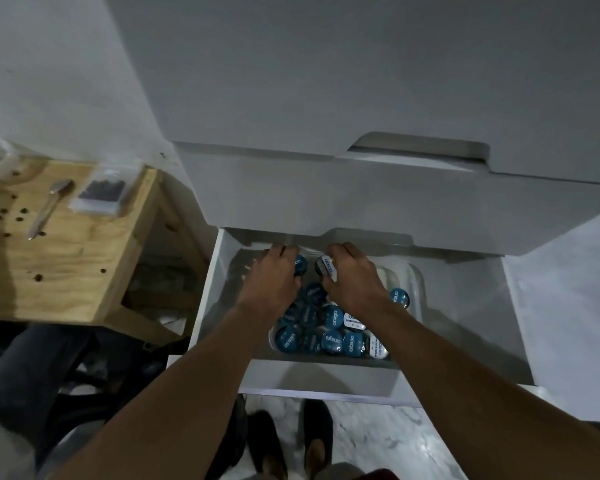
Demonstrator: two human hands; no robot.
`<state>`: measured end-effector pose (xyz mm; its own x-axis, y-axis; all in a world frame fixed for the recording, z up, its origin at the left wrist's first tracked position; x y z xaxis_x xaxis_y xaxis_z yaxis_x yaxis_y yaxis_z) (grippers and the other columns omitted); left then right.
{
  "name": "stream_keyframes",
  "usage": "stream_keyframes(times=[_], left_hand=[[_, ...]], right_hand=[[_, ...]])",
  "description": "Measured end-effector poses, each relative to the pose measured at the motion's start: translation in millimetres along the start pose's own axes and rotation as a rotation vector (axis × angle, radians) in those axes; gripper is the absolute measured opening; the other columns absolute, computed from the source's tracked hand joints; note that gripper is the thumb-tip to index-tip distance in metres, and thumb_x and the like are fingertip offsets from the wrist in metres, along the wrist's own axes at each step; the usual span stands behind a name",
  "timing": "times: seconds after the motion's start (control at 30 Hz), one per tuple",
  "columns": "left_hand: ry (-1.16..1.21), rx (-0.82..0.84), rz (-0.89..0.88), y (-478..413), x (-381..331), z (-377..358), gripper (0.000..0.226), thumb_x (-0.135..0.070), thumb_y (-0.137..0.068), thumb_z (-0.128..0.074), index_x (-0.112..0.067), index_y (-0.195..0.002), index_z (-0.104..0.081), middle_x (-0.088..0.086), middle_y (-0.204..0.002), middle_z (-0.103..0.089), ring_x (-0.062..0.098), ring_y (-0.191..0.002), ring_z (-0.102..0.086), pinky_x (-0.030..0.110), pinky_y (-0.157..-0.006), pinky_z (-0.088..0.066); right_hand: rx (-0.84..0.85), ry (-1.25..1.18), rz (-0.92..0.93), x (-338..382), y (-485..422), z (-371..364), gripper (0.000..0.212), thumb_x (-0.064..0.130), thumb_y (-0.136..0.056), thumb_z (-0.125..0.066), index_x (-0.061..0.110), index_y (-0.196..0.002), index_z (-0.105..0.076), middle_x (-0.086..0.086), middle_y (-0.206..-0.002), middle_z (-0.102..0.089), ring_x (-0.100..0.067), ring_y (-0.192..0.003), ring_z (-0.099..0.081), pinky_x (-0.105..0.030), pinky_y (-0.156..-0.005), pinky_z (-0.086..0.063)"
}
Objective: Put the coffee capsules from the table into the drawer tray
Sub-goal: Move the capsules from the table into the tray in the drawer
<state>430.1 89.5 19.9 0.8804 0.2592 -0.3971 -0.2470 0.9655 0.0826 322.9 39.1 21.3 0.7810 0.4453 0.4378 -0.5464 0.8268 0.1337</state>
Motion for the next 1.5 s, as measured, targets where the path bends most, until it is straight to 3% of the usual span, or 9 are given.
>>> stream_keyframes(times=[0.47,1.03,1.27,1.5], left_hand=[[-0.078,0.058,-0.036,-6,-4,-13,0.035,-0.013,-0.088,-0.060,-0.008,-0.122,-0.054,0.013,-0.121,-0.056,0.028,-0.108,-0.056,0.036,-0.091,-0.047],[-0.115,0.103,-0.028,-10,-9,-19,0.028,-0.005,-0.089,-0.056,-0.005,-0.117,-0.056,0.014,-0.119,-0.053,0.029,-0.103,-0.057,0.034,-0.089,-0.049],[-0.174,0.126,-0.076,-9,-12,-16,0.027,-0.001,-0.087,-0.053,-0.009,-0.111,-0.064,0.013,-0.113,-0.057,0.025,-0.100,-0.058,0.031,-0.088,-0.049],[-0.178,0.118,-0.086,-10,-12,-14,0.027,0.002,-0.087,-0.056,-0.009,-0.111,-0.061,0.012,-0.112,-0.057,0.025,-0.103,-0.057,0.031,-0.088,-0.049]], right_hand=[[-0.018,0.012,0.024,-3,-4,-9,0.034,0.006,-0.079,-0.066,0.006,-0.112,-0.058,-0.013,-0.114,-0.058,-0.031,-0.102,-0.057,-0.031,-0.084,-0.046],[0.012,0.046,0.015,0,-3,-14,0.031,0.000,-0.085,-0.059,0.003,-0.116,-0.061,-0.016,-0.119,-0.054,-0.033,-0.104,-0.058,-0.035,-0.093,-0.047],[-0.001,0.063,0.012,-2,-1,-16,0.022,-0.002,-0.085,-0.054,0.001,-0.102,-0.067,-0.017,-0.113,-0.054,-0.032,-0.094,-0.059,-0.030,-0.082,-0.046],[0.011,0.027,0.020,2,-5,-15,0.035,-0.010,-0.082,-0.053,0.004,-0.111,-0.067,-0.014,-0.117,-0.055,-0.032,-0.100,-0.059,-0.031,-0.087,-0.048]])
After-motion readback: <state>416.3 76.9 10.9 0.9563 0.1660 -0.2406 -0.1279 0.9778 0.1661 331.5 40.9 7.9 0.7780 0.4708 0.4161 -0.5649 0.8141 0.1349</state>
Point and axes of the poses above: each hand's wrist, its own y-axis away from the middle knuckle, its own z-axis out of the back of the hand, x = y × z, the point moved 10 cm from there along -y, towards the middle knuckle
